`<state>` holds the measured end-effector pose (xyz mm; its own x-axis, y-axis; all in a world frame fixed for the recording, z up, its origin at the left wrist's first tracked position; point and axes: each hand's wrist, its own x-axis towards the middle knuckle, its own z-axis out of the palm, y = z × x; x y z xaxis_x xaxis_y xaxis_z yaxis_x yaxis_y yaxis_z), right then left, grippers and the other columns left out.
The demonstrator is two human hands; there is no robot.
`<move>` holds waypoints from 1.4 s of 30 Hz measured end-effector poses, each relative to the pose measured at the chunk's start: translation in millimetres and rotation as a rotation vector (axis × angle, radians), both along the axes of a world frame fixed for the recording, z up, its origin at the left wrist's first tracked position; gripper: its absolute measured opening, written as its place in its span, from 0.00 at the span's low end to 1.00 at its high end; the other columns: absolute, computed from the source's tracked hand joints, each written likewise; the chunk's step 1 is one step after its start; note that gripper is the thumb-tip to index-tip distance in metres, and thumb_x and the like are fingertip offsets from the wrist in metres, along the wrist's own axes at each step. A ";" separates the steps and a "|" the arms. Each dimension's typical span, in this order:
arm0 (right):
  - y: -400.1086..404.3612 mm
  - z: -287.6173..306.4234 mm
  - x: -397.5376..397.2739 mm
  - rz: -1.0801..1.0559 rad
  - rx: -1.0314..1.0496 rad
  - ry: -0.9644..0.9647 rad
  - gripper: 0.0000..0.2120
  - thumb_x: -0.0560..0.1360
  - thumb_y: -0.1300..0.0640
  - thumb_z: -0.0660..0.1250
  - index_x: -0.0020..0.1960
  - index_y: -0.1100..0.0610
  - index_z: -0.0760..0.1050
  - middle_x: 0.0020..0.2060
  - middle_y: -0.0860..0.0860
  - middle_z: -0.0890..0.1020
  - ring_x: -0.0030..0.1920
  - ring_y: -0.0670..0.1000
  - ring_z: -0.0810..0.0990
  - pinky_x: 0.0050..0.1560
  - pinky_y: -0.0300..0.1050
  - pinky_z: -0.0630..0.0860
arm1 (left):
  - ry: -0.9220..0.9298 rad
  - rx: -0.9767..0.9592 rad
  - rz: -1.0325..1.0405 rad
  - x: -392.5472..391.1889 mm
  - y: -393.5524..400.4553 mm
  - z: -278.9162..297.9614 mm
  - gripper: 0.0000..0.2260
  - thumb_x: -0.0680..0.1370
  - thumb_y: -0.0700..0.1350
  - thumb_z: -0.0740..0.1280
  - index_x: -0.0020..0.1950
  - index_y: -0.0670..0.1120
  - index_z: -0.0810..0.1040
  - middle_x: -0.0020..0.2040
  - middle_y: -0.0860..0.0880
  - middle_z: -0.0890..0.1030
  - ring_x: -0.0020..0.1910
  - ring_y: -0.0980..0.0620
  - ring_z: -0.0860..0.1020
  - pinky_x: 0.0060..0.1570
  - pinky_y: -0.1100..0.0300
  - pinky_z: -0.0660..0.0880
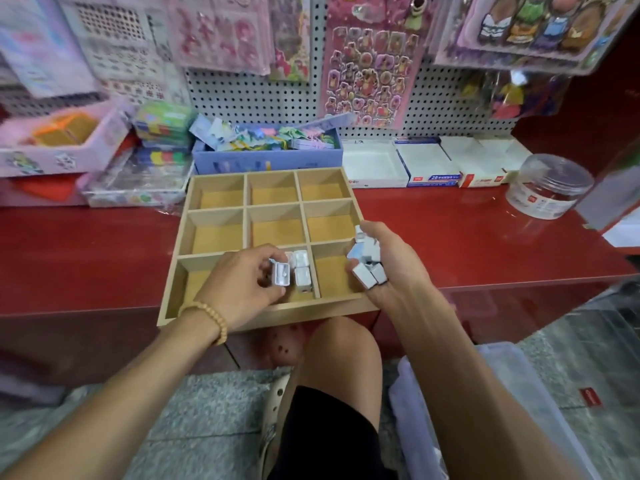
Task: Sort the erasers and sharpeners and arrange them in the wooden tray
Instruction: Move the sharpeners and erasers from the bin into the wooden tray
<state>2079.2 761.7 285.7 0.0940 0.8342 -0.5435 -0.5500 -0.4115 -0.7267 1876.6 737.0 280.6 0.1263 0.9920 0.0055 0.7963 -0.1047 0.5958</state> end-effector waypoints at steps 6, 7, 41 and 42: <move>1.1 -1.3 -2.6 0.047 0.020 -0.120 0.08 0.75 0.56 0.71 0.49 0.61 0.78 0.38 0.57 0.77 0.32 0.52 0.76 0.31 0.45 0.74 | 0.356 0.019 -0.108 2.5 7.7 2.6 0.18 0.71 0.54 0.75 0.61 0.59 0.79 0.43 0.61 0.76 0.45 0.57 0.74 0.57 0.55 0.70; 1.4 -0.7 -3.5 0.051 0.020 -0.126 0.08 0.75 0.56 0.71 0.48 0.60 0.77 0.36 0.56 0.77 0.31 0.52 0.76 0.31 0.45 0.74 | 0.398 0.004 -0.117 3.0 10.0 3.0 0.18 0.72 0.55 0.74 0.61 0.59 0.78 0.41 0.62 0.76 0.45 0.57 0.75 0.58 0.56 0.69; 19.5 -10.4 -28.9 0.018 -0.088 0.250 0.10 0.79 0.53 0.67 0.47 0.60 0.73 0.29 0.55 0.76 0.30 0.52 0.77 0.35 0.46 0.78 | -0.140 0.175 -0.239 35.7 24.6 5.9 0.09 0.69 0.44 0.77 0.48 0.52 0.84 0.42 0.56 0.75 0.37 0.57 0.75 0.39 0.60 0.73; 20.5 -10.8 -27.9 -0.002 -0.103 0.287 0.10 0.79 0.53 0.67 0.48 0.60 0.72 0.28 0.55 0.75 0.27 0.51 0.76 0.31 0.43 0.77 | -0.158 0.171 -0.236 36.9 26.0 6.3 0.08 0.69 0.45 0.78 0.45 0.51 0.83 0.41 0.57 0.75 0.36 0.57 0.75 0.38 0.61 0.73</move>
